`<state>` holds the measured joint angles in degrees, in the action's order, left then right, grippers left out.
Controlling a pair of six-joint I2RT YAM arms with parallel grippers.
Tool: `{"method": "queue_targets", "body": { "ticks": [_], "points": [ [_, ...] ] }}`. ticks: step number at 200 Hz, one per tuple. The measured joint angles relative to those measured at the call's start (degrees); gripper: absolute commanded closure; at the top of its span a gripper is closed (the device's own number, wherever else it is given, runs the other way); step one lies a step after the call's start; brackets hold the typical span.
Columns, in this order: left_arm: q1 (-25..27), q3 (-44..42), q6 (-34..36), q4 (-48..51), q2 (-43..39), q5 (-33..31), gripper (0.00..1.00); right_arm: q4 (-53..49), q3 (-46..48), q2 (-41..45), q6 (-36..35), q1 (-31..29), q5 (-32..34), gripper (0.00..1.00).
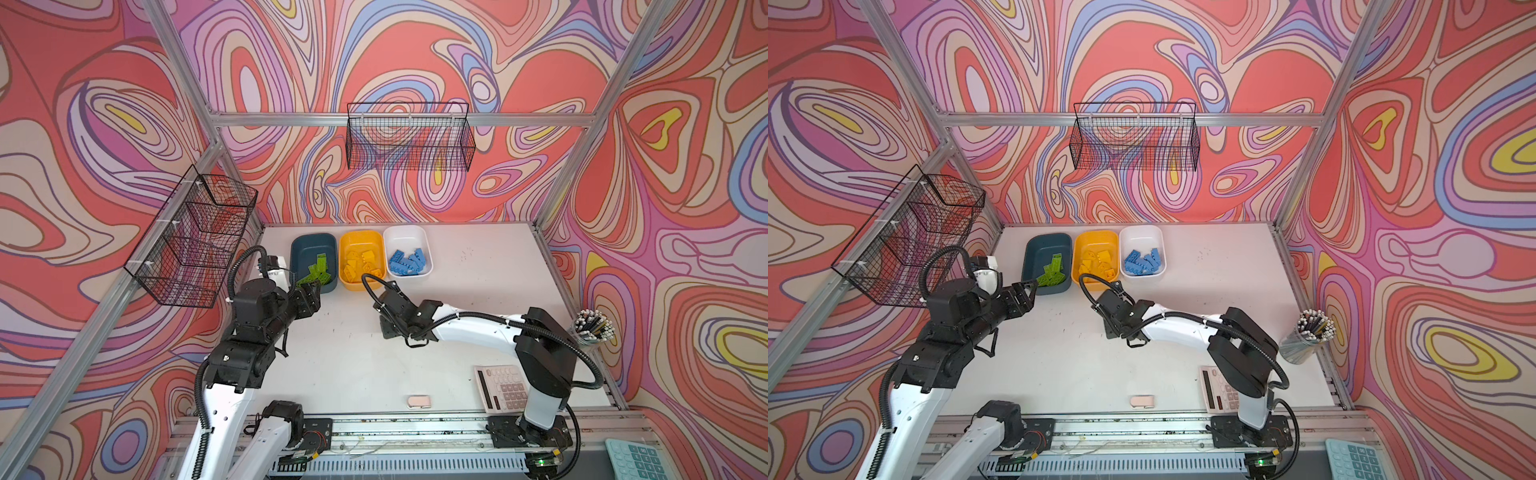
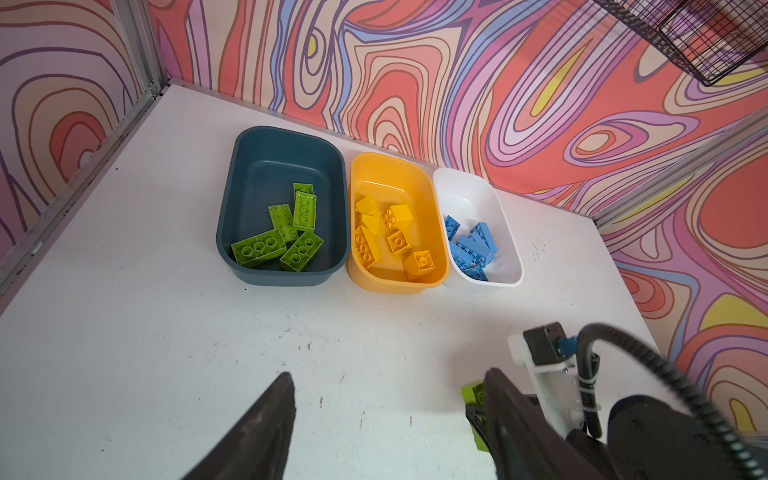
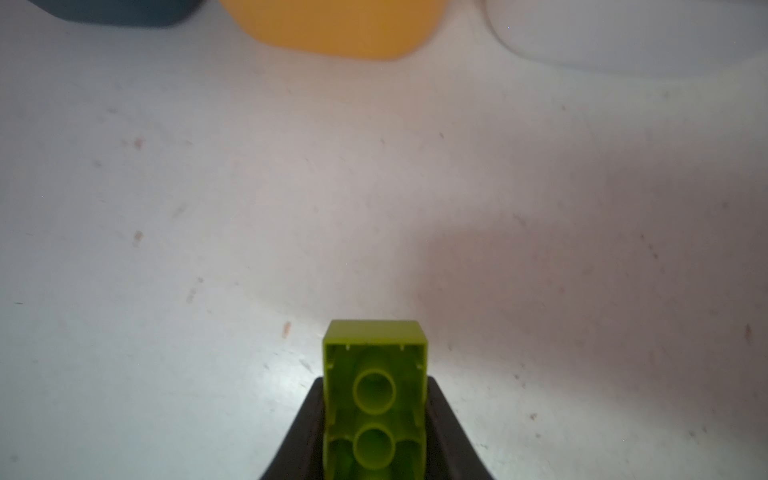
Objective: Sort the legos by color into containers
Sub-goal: 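Carry the green brick over the dark teal tub with the right gripper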
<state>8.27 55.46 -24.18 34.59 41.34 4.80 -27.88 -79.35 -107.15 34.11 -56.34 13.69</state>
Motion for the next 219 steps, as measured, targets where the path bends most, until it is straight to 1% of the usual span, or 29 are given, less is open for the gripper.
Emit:
{"method": "queue_targets", "body": {
  "ticks": [27, 49, 78, 109, 123, 139, 170, 203, 219],
  "points": [
    [0.04, 0.02, 0.13, 0.0, -0.31, -0.35, 0.29, 0.57, -15.43, -7.08, -4.37, 0.44, -3.61, 0.84],
    [0.33, 0.02, 0.2, 0.31, -0.76, -0.9, 0.29, 1.88, -26.32, -13.64, -6.27, 1.95, -9.81, 0.84],
    [1.09, 0.02, 0.26, 0.72, -1.62, -2.54, 0.29, 4.31, -38.25, -22.64, -7.26, 5.05, -17.88, 0.84],
    [2.14, 0.11, 0.52, 1.7, -2.29, -4.46, 0.29, 8.33, -47.98, -31.71, -7.48, 8.55, -26.27, 0.84],
    [2.32, 0.17, 0.59, 2.01, -2.32, -5.09, 0.29, 10.62, -50.8, -35.04, -7.41, 9.86, -29.0, 0.84],
    [2.62, 0.17, 0.59, 2.23, -2.25, -5.4, 0.29, 13.27, -51.95, -37.4, -7.23, 11.04, -30.42, 0.83],
    [3.43, 0.17, 0.59, 2.49, -2.25, -5.62, 0.29, 19.65, -52.57, -40.22, -6.27, 11.63, -31.34, 0.82],
    [3.8, 0.17, 0.59, 2.51, -2.25, -5.97, 0.29, 25.03, -58.84, -44.89, -4.31, 11.08, -31.5, 0.82],
    [4.0, 0.17, 0.59, 2.49, -2.23, -6.01, 0.29, 27.04, -59.78, -45.77, -3.45, 10.84, -31.17, 0.78]
  ]
}}
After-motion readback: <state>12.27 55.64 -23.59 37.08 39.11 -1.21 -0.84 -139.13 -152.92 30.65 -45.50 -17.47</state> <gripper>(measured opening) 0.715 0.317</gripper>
